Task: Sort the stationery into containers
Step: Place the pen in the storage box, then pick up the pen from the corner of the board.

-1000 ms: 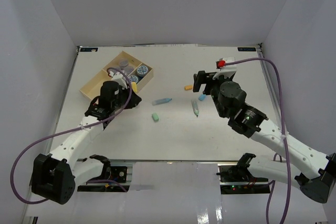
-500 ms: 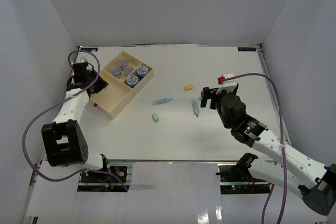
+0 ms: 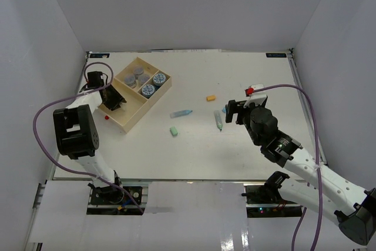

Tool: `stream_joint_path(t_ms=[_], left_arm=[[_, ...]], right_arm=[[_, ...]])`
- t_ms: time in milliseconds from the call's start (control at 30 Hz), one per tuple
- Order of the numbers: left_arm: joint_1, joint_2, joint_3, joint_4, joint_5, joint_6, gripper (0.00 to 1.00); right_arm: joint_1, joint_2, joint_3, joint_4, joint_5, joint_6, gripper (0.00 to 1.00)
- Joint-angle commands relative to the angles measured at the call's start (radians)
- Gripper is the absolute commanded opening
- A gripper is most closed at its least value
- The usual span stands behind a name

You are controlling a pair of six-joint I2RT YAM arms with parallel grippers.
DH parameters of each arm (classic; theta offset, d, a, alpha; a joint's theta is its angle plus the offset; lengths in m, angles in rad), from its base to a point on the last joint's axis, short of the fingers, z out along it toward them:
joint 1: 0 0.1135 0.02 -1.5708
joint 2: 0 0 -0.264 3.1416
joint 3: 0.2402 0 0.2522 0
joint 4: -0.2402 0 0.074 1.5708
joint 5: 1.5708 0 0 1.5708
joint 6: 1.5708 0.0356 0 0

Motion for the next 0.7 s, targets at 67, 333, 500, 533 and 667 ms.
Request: stream_joint_path(t_ms=[67, 333, 500, 533, 667], left_arm=[[0.02, -0.019, 0.044, 0.009, 0.022, 0.003, 0.6], [0.031, -0.122, 0.015, 0.003, 0.048, 0.018, 0.87], [0.031, -0.321, -0.028, 0.014, 0.098, 0.07, 0.93], [0.031, -0.355, -0.042, 0.037, 0.132, 0.084, 0.94], [0.019, -0.519, -0.149, 0.147, 0.237, 0.142, 0.95]], right_arm=[[-0.009, 0.011, 0.019, -0.046, -0.022, 0.025, 0.9], [-0.052, 0.129, 0.071, -0.158, -0.06, 0.094, 0.9], [-0.148, 0.221, 0.103, -0.219, -0.117, 0.152, 0.92], [-0.174, 0.233, 0.108, -0.228, -0.131, 0.165, 0.93], [-0.335, 0.337, 0.138, -0.236, -0.172, 0.206, 0.98]])
